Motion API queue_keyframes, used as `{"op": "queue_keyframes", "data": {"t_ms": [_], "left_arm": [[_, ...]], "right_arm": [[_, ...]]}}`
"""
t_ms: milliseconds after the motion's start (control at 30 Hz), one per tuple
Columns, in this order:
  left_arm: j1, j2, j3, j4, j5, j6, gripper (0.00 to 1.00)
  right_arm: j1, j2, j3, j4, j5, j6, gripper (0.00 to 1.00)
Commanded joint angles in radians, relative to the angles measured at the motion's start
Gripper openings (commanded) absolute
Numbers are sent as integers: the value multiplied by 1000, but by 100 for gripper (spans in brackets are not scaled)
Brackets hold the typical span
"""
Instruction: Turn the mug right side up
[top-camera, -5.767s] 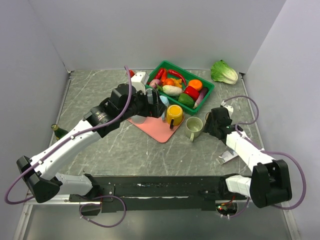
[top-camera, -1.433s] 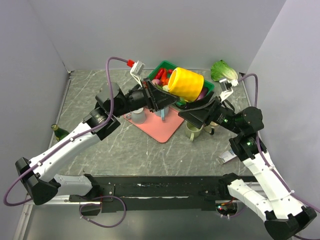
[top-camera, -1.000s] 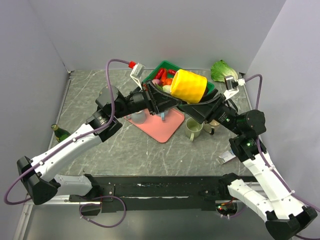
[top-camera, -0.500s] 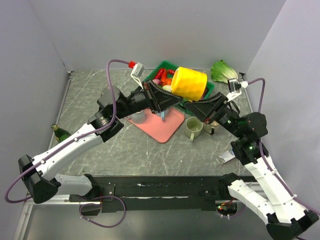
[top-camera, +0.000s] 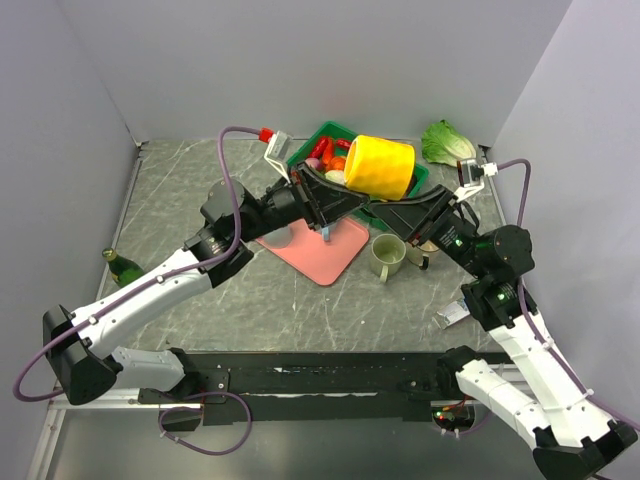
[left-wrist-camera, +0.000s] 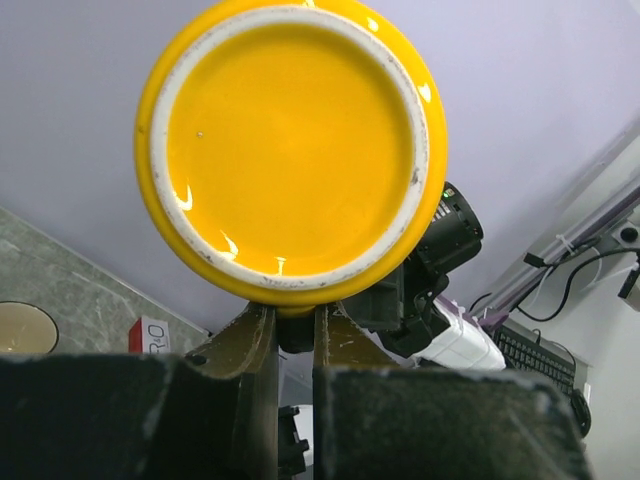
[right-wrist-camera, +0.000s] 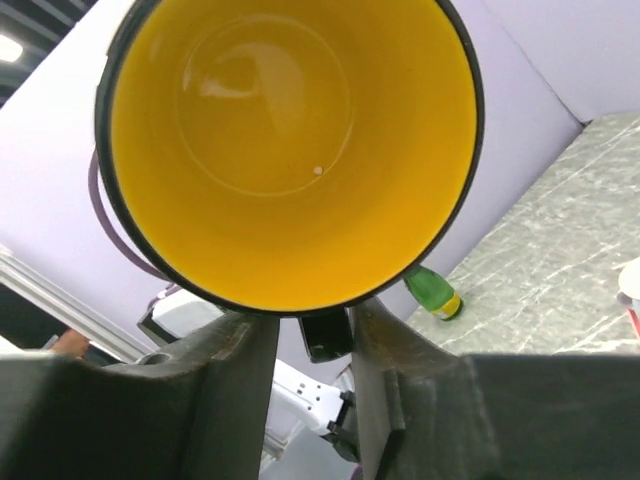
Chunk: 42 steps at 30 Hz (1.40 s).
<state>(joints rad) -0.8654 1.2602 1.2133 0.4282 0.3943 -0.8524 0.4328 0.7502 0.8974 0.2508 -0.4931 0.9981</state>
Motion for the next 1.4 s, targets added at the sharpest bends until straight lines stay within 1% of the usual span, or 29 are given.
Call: {"op": "queue_keyframes", "data": {"t_ms": [0,33,67,167,233,267,300,333,367,400,467,500,533,567,600,633,667,733,767,867,900,933,967,1000,1067,1167,1200,1233,1367], "left_arm": [[-32,-33,-14,125,69,1,1],[-30,-33,-17,132,71,0,1],[-32,-33,-17,132,74,1,1],[-32,-31,-12,123,74,7,1],[-32,-30,-11,112,69,12,1],[-30,-28,-8,92,67,19,3],[-32,-27,-5,78,63,26,25],[-32,-25,0,67,58,32,39],[-32,-28,2,40,54,45,47],[-30,-30,5,31,46,52,64],[-32,-33,11,-9,12,79,81],[-30,-36,15,-50,-1,90,94],[-32,-36,25,-81,-46,101,98],[-32,-42,26,-106,-67,120,99],[-32,-48,26,-147,-98,131,97],[-32,-53,22,-166,-132,139,96],[-32,-68,17,-187,-209,147,96],[-32,-84,0,-251,-297,151,96],[-32,-99,-6,-268,-374,153,96],[-32,-125,-23,-316,-449,159,96],[-32,-131,-26,-327,-487,164,96],[-32,-136,-24,-339,-506,167,96],[-30,-145,-24,-357,-520,171,96],[-30,-147,-24,-365,-546,176,96],[-30,-162,-29,-378,-571,184,96],[-30,-177,-37,-394,-620,187,96],[-30,-179,-40,-396,-629,188,96],[-30,-182,-40,-399,-644,188,96],[-30,-186,-40,-416,-658,193,96]], "right_arm": [[0,17,6,131,85,45,30],[0,18,9,130,83,45,27],[0,21,9,130,80,46,18],[-2,24,6,124,91,45,0],[0,20,9,82,117,34,0],[0,15,12,70,128,30,0],[0,9,12,36,140,13,0],[0,5,17,16,168,1,0],[0,0,32,-16,185,-13,0],[0,-8,40,-43,198,-44,0],[-2,-17,66,-128,261,-73,0],[-2,-28,75,-151,284,-110,0],[-2,-34,81,-194,310,-128,0],[-2,-40,103,-217,356,-147,0],[-3,-48,115,-243,382,-188,0],[-3,-52,127,-269,407,-214,0],[-3,-55,153,-321,430,-239,0],[-5,-57,185,-375,504,-306,0],[-5,-55,219,-433,542,-353,0],[-6,-45,288,-517,655,-436,0],[-11,-34,307,-592,692,-488,0],[-12,-28,325,-626,779,-512,0],[-17,-22,352,-654,813,-538,0],[-19,-9,363,-710,855,-587,0],[-29,3,376,-758,974,-653,0],[-57,27,361,-853,1120,-682,0],[-78,37,351,-873,1133,-679,0],[-136,40,339,-907,1130,-675,0],[-299,43,241,-952,1009,-616,0]]}}
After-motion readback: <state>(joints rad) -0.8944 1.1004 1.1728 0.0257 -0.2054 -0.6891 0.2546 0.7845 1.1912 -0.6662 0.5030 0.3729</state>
